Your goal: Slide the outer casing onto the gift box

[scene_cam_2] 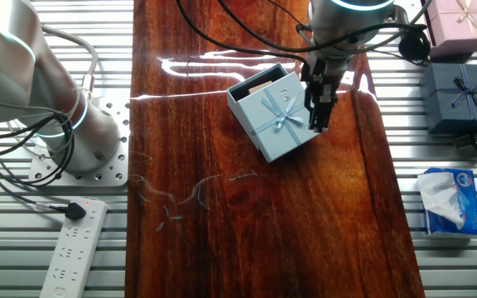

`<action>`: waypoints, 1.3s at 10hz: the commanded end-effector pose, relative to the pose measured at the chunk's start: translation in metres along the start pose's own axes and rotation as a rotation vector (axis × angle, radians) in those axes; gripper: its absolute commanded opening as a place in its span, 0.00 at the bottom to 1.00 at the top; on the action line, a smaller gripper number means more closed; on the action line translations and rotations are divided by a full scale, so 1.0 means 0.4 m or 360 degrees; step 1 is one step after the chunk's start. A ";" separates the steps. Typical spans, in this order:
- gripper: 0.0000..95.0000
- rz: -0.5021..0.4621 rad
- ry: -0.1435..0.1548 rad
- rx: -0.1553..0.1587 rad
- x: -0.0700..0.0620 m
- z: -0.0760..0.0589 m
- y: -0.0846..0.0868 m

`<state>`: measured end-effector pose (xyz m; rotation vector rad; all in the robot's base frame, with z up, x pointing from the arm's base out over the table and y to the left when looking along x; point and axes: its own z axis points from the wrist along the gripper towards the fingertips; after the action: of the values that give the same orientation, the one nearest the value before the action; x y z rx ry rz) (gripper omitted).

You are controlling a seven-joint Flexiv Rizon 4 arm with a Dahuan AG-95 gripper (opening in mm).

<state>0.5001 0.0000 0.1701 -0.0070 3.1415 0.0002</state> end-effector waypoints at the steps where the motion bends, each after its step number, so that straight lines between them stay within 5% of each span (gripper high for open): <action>1: 0.00 -0.0240 -0.0037 -0.0019 0.000 -0.001 0.000; 13: 0.00 -0.0243 -0.0012 -0.0032 0.000 -0.001 0.000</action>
<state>0.4988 -0.0003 0.1705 -0.2512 3.1233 0.0318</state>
